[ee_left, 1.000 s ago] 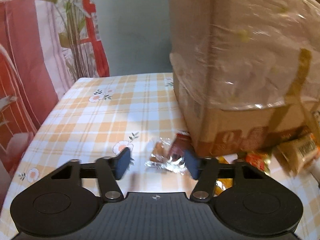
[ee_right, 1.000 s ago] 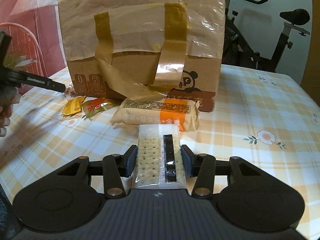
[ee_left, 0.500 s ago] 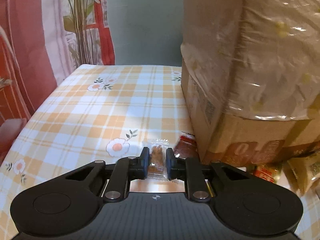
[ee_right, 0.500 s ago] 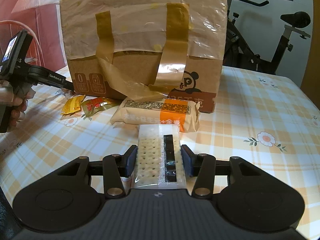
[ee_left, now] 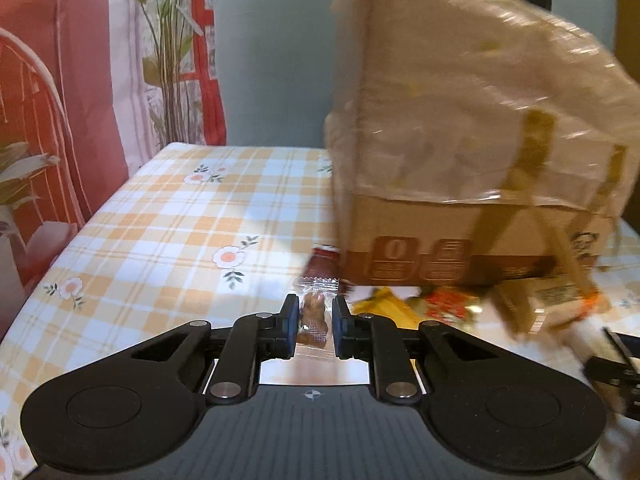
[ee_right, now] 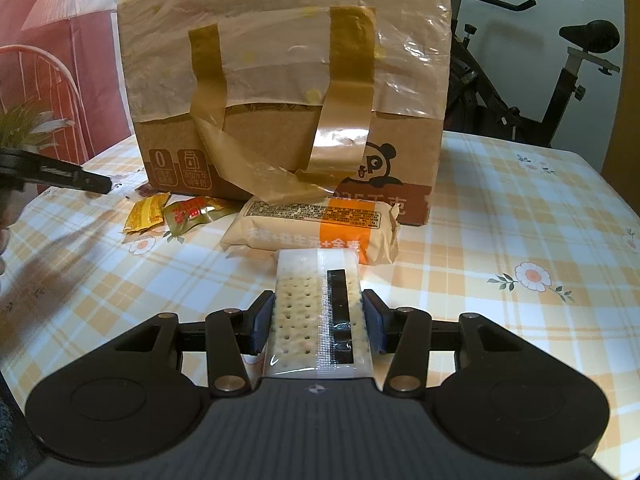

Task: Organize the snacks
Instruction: 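Carry both packets into the paper bag and open both grippers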

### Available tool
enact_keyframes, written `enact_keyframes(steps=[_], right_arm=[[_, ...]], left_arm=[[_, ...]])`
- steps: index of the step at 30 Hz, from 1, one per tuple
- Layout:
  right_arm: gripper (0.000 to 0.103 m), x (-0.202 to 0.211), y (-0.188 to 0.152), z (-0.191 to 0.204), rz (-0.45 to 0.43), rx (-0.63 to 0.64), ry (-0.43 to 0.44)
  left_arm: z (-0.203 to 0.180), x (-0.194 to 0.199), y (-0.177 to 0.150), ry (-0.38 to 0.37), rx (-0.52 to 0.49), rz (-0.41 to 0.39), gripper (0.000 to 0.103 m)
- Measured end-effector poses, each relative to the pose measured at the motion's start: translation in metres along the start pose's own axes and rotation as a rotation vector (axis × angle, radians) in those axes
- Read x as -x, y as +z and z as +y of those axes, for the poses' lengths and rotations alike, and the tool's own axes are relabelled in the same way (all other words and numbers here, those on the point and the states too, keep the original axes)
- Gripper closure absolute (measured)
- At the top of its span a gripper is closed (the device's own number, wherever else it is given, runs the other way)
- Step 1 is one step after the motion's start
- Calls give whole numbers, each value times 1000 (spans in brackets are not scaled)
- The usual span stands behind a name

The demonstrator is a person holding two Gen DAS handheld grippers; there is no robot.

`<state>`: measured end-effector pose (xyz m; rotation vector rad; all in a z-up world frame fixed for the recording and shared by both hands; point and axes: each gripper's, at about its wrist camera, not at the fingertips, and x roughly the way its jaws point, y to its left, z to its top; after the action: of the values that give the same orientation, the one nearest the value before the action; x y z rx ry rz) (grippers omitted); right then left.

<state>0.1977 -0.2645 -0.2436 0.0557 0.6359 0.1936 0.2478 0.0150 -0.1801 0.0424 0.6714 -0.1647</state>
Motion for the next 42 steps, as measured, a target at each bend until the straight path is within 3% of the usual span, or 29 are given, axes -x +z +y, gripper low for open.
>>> enact_keyframes(steps=[8,15,19,23,27,32,37,39,40,42], right_arm=[[54,18,8,1,-60,-42,29],[54,62,34,10,-251,32,54],[54,83,67,7,-361,67,52],[54,93,121,-2,-452,50,71],[54,84,169,-7,-511,69,67],[54,48,212,-13,-490,62,49],[54,11,222,-14,-428,23,2],[54,3,219,-16,-402,4,-5],[54,0,218,-16,-391,0,-9],[52,-2,214,-19,-371,-8,-13]], left_arm=[[-20,37,9,-64,-23,-74,85],[-30,71,37,-96,-9,-196,85],[-40,83,65,-118,-15,-269,85],[-52,88,103,-167,-34,-342,85],[-62,78,141,-203,-40,-382,85],[-77,41,175,-207,-37,-359,85],[-88,5,186,-166,-64,-291,84],[-88,-6,187,-212,-64,-250,84],[-84,-9,187,-233,-63,-234,81],[-81,-13,184,-235,-77,-212,56]])
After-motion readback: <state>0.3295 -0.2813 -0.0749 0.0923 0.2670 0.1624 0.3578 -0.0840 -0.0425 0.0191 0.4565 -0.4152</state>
